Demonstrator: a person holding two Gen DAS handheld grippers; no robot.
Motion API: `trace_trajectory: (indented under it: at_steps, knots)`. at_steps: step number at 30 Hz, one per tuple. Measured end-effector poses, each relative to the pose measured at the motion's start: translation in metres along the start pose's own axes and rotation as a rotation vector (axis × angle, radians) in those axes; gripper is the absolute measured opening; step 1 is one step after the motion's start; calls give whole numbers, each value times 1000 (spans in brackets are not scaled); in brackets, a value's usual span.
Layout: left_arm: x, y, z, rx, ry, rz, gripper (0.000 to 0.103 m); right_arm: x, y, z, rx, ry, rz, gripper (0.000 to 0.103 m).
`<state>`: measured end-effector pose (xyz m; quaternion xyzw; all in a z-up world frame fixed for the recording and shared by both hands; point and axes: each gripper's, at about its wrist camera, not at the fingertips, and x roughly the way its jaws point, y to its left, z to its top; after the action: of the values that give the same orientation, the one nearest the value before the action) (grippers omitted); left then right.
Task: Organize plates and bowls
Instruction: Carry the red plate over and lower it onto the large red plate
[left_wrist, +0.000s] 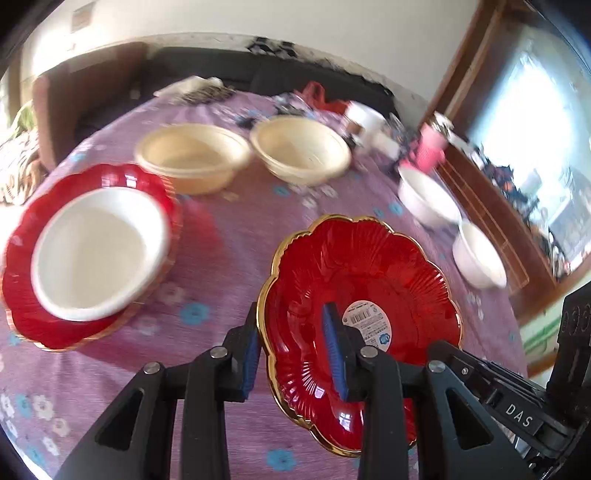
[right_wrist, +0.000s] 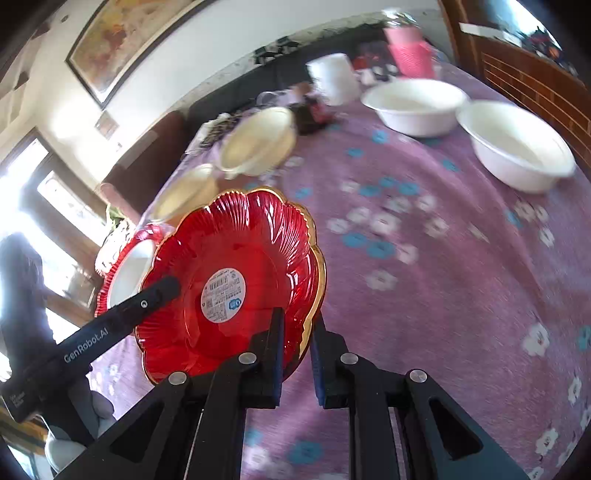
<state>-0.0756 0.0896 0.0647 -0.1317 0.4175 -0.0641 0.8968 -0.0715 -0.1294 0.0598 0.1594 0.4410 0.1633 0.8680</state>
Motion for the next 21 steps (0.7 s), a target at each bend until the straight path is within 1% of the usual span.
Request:
trace_trajectory:
  at_steps: [5, 9, 12, 14, 16, 21]
  knots:
    - [-23, 44, 12, -101, -60, 27, 31, 9, 46, 14, -74, -14, 36, 15]
    - [-39, 80, 19, -183, -103, 49, 31, 21, 92, 22, -150, -18, 66, 15]
    - [-52, 105, 23, -233, -145, 83, 31, 32, 123, 27, -198, -13, 88, 16]
    - [-60, 121, 27, -259, -175, 125, 31, 38, 143, 32, -232, -13, 102, 16]
    - [-65, 134, 30, -283, -193, 145, 31, 44, 165, 38, -266, -21, 117, 16]
    - [-70, 166, 41, -337, -207, 208, 31, 62, 209, 52, -342, -25, 127, 16]
